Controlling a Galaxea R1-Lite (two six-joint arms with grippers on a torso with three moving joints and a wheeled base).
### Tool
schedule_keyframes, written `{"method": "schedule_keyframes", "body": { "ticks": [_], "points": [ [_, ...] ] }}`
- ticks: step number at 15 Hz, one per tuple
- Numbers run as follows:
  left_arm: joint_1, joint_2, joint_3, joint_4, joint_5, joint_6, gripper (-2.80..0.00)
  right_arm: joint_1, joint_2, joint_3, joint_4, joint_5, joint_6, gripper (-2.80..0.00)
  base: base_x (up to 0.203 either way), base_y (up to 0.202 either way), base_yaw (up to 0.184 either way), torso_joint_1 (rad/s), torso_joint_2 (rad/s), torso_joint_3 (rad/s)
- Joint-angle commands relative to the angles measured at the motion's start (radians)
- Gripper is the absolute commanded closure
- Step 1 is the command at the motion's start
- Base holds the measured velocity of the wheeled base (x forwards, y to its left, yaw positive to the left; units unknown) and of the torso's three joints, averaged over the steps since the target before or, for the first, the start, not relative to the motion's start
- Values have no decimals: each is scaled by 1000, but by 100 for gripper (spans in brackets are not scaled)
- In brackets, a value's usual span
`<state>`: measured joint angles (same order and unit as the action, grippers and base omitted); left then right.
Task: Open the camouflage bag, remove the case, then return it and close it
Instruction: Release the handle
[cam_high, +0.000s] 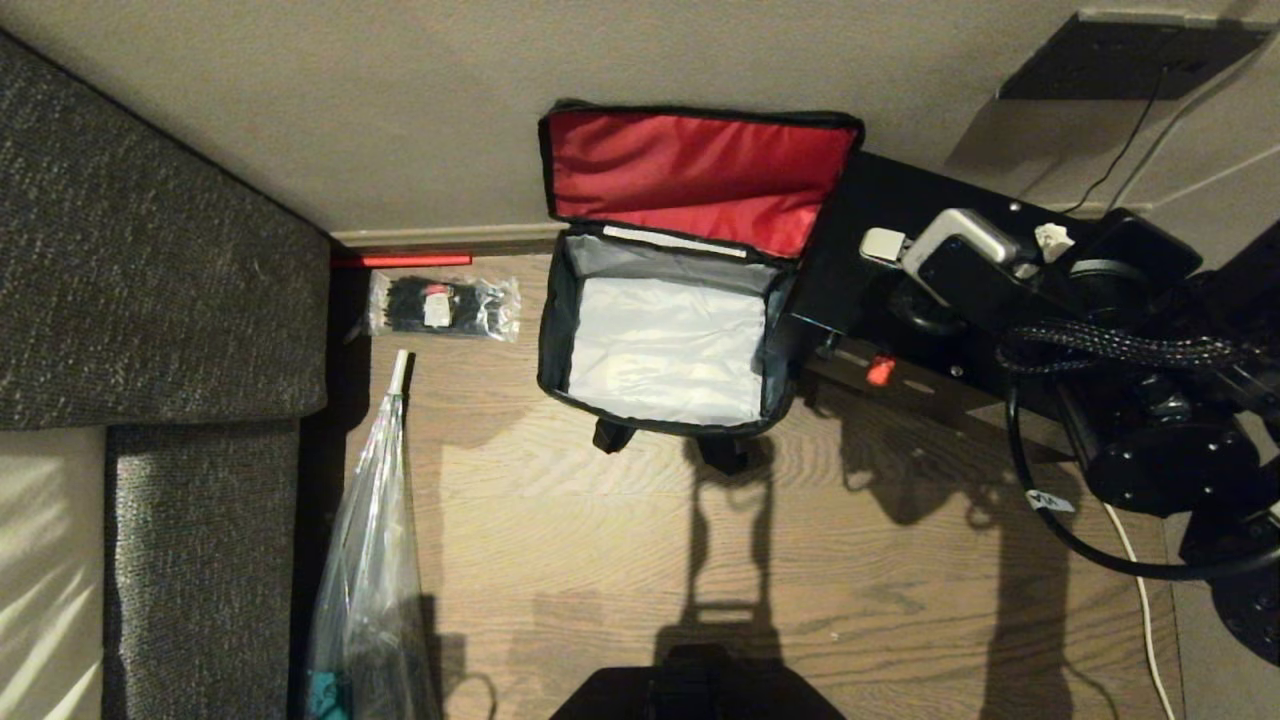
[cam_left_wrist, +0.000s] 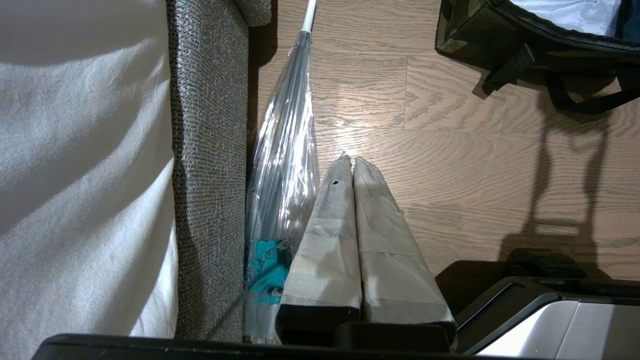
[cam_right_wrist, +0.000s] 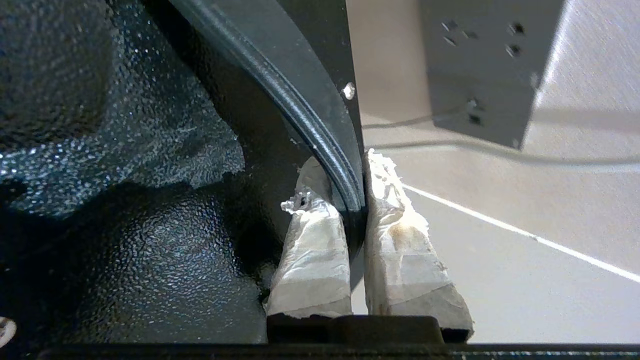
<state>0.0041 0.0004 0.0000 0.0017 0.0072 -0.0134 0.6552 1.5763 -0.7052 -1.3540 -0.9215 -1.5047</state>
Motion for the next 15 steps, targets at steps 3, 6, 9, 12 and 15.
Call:
{"method": "schedule_keyframes", "body": {
  "ticks": [3,6,9,12,15],
  "points": [
    [0,-2,3,0,0,-1,0,-19,-81,52,0,-5,-12,0,0,0,0,0,0,0],
    [0,-2,3,0,0,-2,0,-42,-120,96,13,-5,-11,0,0,0,0,0,0,0],
    [0,-2,3,0,0,0,0,-91,-131,131,9,-5,-2,0,0,0,0,0,0,0],
    [0,-2,3,0,0,0,0,-147,-111,154,13,-4,36,0,0,0,0,0,0,0],
    [0,-2,3,0,0,0,0,-174,-69,158,13,-3,69,0,0,0,0,0,0,0]
  ]
}}
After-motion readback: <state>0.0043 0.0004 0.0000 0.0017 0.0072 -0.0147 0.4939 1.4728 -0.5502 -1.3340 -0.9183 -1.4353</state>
